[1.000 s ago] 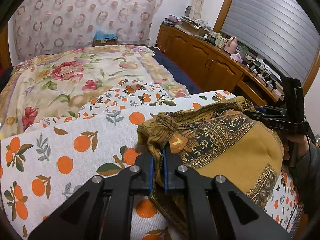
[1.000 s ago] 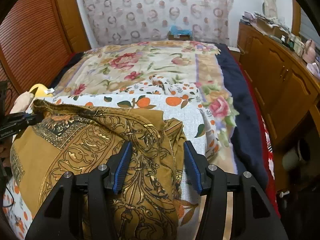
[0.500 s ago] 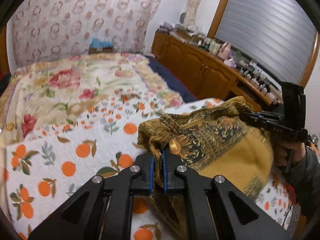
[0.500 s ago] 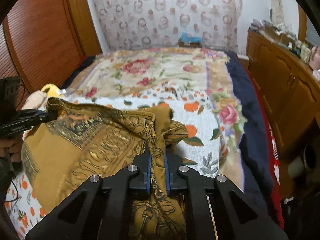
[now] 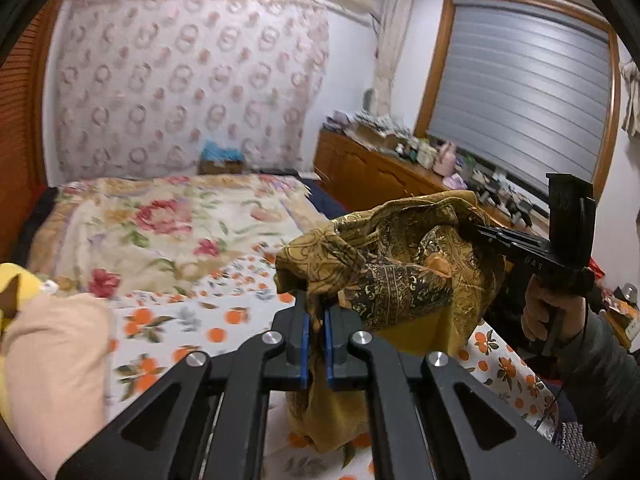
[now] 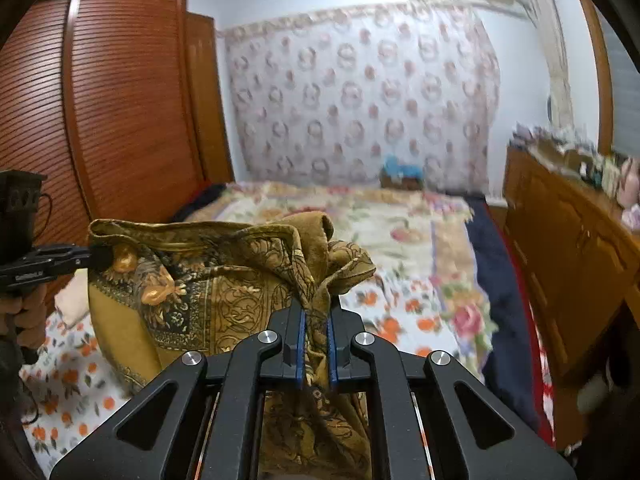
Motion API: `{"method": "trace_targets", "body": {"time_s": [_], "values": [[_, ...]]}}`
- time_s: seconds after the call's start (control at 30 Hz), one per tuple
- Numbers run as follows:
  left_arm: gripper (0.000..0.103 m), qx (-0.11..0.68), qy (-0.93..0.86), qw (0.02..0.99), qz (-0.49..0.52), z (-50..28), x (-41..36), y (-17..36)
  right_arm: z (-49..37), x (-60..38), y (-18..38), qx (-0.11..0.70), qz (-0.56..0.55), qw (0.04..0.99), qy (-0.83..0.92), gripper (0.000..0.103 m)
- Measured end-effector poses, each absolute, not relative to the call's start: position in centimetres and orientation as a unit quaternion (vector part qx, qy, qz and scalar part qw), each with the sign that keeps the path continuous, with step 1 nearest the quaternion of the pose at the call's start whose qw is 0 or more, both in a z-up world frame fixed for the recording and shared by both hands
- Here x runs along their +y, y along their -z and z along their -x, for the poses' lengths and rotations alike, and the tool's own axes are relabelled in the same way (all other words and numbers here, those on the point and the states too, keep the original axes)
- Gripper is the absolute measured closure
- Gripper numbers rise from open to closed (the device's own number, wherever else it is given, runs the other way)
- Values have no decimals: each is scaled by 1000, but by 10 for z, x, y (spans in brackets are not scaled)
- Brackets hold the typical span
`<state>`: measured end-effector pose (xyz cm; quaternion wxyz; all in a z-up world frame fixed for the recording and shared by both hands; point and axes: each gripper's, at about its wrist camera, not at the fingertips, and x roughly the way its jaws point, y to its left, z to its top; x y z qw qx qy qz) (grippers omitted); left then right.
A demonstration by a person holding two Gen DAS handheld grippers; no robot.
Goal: Fold small clothes
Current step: 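Lift the folded shirt with both tools and carry it toward the yellow plush toy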
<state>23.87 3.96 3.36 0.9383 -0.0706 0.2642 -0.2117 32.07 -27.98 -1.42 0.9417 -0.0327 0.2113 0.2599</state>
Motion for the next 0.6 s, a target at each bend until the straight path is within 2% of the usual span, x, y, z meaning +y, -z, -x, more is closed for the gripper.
{"method": "trace_targets", "body": {"time_s": [0.3, 0.6], "values": [[100, 227, 133, 960, 100, -174, 134, -44, -314, -184, -19, 168, 69, 924, -336, 98], [100, 231, 43, 960, 149, -140, 226, -8, -323, -53, -31, 159, 140, 884, -417, 98]]}}
